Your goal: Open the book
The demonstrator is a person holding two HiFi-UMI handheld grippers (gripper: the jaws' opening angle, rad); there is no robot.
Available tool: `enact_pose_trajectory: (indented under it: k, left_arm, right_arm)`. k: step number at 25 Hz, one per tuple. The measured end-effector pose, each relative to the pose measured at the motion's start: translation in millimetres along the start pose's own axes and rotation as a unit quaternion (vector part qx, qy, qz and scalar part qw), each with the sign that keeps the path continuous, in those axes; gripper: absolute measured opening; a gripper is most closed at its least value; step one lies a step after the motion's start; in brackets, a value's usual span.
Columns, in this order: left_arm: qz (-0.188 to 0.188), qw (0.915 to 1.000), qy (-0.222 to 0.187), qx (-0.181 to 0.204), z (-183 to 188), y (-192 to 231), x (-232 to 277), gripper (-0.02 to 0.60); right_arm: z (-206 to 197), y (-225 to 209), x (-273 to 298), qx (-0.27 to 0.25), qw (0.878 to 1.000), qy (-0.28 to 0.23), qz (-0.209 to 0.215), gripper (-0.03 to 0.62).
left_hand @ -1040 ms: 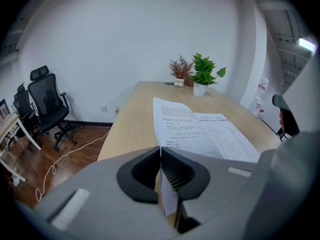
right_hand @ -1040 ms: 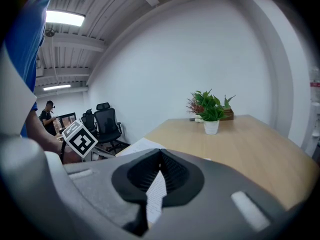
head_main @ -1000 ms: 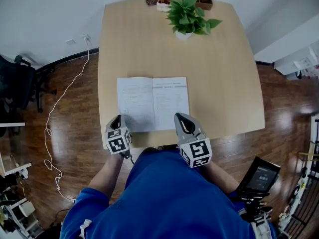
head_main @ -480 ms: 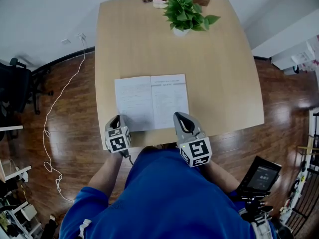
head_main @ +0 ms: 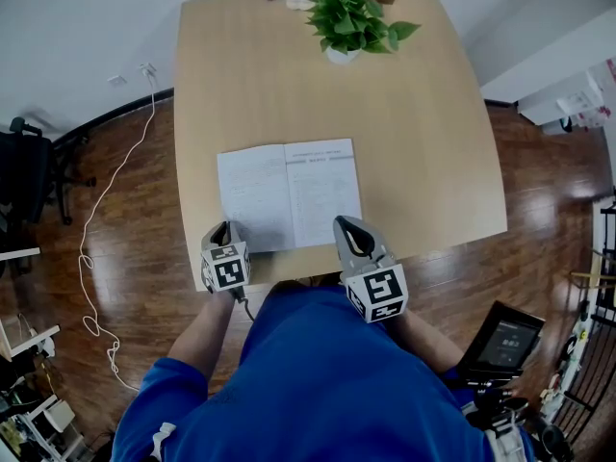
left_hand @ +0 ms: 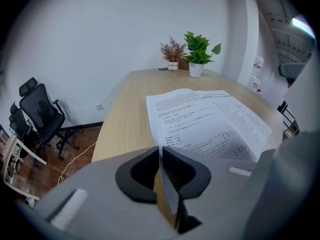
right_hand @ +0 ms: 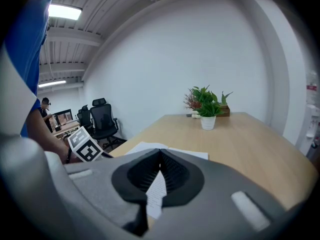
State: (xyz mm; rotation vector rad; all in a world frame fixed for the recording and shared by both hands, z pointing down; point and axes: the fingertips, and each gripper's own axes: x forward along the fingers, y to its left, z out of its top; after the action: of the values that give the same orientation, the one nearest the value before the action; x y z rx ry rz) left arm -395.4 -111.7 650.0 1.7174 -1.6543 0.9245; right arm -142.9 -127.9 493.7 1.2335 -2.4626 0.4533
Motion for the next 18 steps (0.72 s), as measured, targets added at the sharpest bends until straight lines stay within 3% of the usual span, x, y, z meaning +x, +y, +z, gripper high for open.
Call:
enact_pose_trajectory:
  k: [6,18]
  left_arm:
    - [0.005,0.9996,0.027,0.007,-4.7,0.0,1.7,0.035]
    - [0.012,0.9986,0.038,0.034,-7.1,-0.2,3.9,0.046]
  right_arm:
    - [0.2,-1.2,0.9,0.001,1.000,0.003,-0.004,0.003]
    - [1.2,-1.1,1.6,0.004,1.000,0.001,-0.004,0.003]
